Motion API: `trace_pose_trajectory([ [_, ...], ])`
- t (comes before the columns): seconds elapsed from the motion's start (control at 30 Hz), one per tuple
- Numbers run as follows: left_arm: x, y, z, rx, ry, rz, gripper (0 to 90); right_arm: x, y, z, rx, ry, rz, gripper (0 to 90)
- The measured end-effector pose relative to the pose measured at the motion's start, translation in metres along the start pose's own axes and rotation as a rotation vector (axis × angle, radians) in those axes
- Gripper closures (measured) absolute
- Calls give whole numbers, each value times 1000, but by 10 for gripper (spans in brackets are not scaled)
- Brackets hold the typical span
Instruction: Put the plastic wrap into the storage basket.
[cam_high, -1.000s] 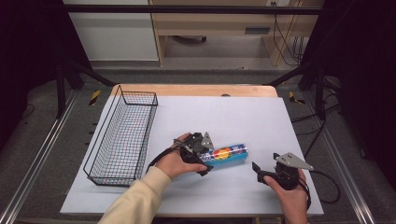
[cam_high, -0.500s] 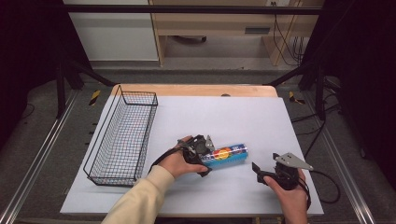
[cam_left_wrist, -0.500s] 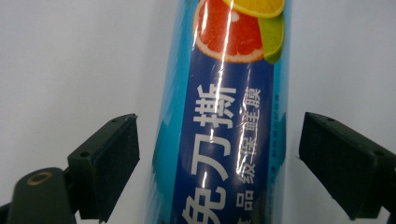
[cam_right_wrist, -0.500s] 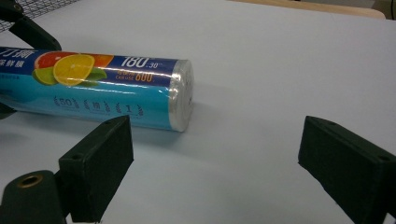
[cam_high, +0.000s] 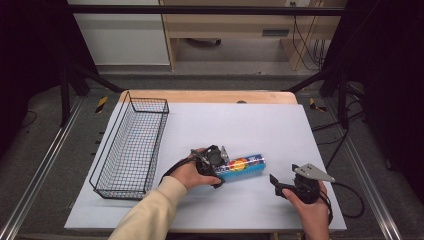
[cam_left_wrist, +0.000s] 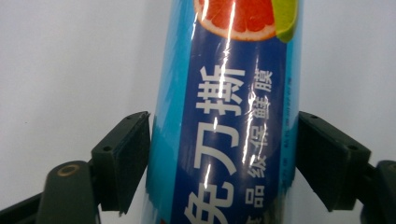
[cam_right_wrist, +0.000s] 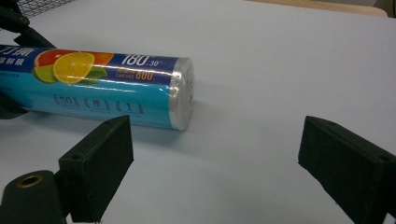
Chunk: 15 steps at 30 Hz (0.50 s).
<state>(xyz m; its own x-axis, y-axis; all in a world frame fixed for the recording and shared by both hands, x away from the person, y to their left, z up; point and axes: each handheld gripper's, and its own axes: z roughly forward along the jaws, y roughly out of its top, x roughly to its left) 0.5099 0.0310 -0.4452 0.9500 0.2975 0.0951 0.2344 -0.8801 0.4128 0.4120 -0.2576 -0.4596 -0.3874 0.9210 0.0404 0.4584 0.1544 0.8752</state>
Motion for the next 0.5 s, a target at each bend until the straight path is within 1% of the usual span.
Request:
trace_pose_trajectory([
  [0.03, 0, 0, 0, 3, -1, -1, 254, 0, 0, 0, -1, 0, 0, 104],
  [0.1, 1, 1, 0, 1, -4, -7, 268, 0, 0, 0, -1, 0, 1, 104],
  [0.2, 1, 2, 2, 11, -5, 2, 284, 0, 0, 0, -1, 0, 3, 104],
  [0.27, 0, 3, 3, 23, -5, 4, 286, 0, 0, 0, -2, 1, 1, 104],
  [0.3, 0, 4, 3, 28, -9, -1, 287, 0, 0, 0, -1, 1, 1, 104],
  [0.33, 0, 5, 4, 32, -10, 5, 290, 0, 0, 0, 1, 2, 2, 104],
  [0.5, -1, 5, 7, 41, -21, 5, 293, 0, 0, 0, 2, 3, 3, 104],
])
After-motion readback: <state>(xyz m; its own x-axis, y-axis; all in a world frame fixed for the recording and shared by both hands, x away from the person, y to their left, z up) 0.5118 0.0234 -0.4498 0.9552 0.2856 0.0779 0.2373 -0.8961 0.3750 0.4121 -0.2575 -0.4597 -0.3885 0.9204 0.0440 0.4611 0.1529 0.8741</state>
